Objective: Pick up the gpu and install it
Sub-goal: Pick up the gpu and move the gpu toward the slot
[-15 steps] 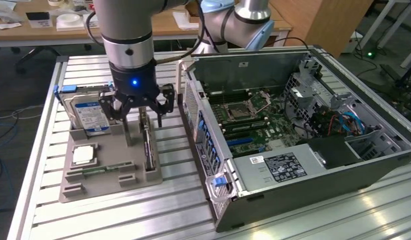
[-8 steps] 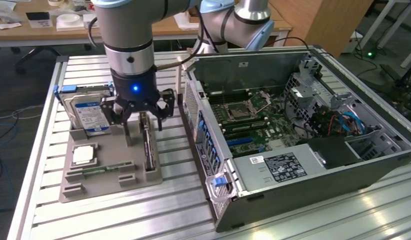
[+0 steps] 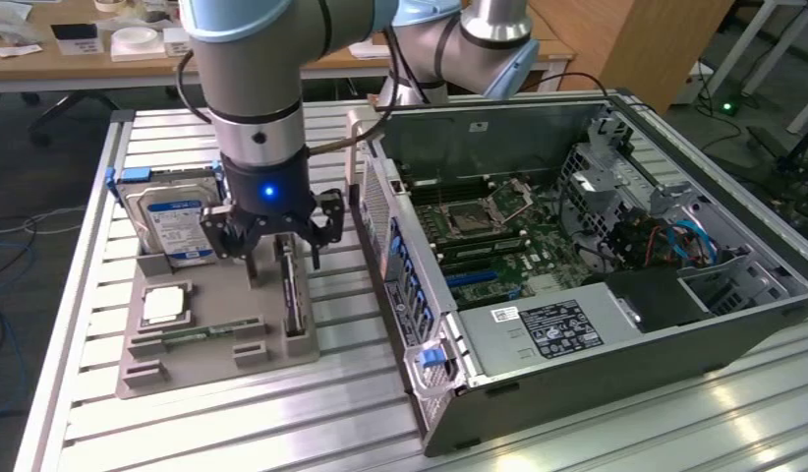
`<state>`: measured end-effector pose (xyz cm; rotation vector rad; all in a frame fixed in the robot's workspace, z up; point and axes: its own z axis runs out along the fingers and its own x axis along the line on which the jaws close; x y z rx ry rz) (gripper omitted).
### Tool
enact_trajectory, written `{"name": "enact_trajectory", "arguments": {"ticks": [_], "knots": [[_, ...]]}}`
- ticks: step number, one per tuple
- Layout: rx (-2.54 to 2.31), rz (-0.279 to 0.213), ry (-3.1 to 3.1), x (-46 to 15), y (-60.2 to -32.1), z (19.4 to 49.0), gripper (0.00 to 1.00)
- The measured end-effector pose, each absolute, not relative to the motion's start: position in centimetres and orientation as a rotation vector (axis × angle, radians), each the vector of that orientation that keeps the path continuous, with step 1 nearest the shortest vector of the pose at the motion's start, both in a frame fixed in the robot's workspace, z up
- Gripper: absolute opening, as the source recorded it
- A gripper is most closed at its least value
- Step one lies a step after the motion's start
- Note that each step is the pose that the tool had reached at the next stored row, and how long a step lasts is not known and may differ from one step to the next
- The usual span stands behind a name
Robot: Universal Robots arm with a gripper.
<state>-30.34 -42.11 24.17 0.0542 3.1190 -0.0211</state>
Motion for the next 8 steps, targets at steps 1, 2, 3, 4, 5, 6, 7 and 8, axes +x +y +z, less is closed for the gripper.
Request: {"name": "enact_trajectory", "arguments": {"ticks": [1,2,3,4,5,6,7,8], "knots": [[0.054,-0.021,3.119,-30.3,-42.1,24.0,0.76],[0.054,-0.021,3.119,-30.4,-42.1,23.8,0.76],[0.054,-0.021,3.119,-30.4,-42.1,23.6,0.76],[0.051,-0.021,3.119,-30.3,-42.2,23.4,0.76],[0.048,-0.021,3.119,-30.3,-42.2,23.3,0.76],[0.045,-0.021,3.119,-30.3,-42.2,23.1,0.76],[0.038,-0.021,3.12,-30.3,-42.2,22.9,0.76],[0.028,-0.021,3.12,-30.3,-42.2,22.7,0.76]]}}
